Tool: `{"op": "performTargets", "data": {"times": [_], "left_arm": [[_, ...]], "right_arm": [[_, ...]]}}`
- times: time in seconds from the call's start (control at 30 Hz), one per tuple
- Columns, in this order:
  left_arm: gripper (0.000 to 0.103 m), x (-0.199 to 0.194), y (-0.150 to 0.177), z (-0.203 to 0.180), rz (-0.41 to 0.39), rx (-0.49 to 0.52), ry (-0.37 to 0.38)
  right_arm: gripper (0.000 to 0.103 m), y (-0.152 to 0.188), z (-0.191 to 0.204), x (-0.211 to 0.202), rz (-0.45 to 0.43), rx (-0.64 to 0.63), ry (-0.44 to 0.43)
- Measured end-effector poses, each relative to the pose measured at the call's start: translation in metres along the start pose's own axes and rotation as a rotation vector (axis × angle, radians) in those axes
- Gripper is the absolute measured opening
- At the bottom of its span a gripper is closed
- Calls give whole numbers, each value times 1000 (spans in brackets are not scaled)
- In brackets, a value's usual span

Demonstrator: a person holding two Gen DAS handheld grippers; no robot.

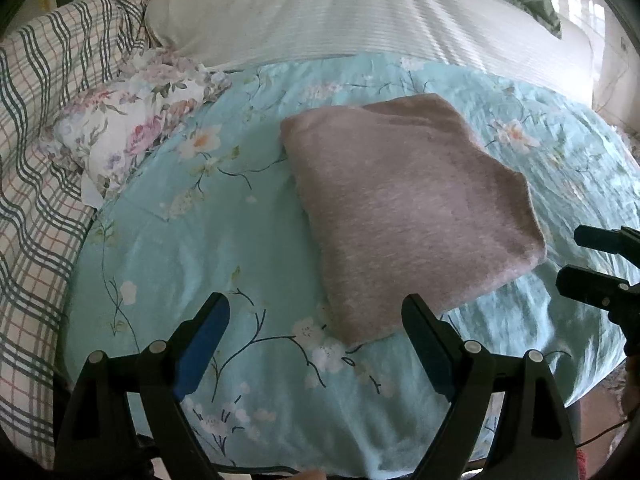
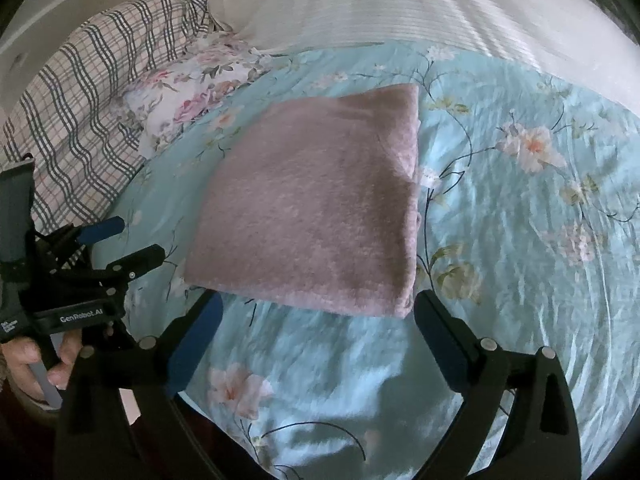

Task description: Fold small clothes

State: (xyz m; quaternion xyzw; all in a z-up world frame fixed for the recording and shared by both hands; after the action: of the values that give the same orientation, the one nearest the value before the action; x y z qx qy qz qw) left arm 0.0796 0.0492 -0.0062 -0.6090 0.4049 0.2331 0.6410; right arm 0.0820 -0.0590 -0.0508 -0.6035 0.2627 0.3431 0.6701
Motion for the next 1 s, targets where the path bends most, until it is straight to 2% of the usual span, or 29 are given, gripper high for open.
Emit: {"op": "performTargets", "data": {"times": [0.27,1.0], "left_arm": [[88,-7,3,-2,-8,8,-4],[88,-11,3,-10,-15,32,0]], "right_arm": [[98,5,7,-6,-23,-46,15],[98,3,10,-14,-44,-54,6]]}}
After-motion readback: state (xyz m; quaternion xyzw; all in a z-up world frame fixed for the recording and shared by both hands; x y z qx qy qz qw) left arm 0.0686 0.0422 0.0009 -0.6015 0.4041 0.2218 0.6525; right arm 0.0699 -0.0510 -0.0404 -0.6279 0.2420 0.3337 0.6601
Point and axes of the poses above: each gripper's, at about its wrist camera, not at the fingertips, and x roughly the way its jaws point, z to its left, y to its underside, the point moved 3 cm from there along x, roughly the way its jaws point, and after that the axes turned 15 degrees about y, right-handed, at the moved point
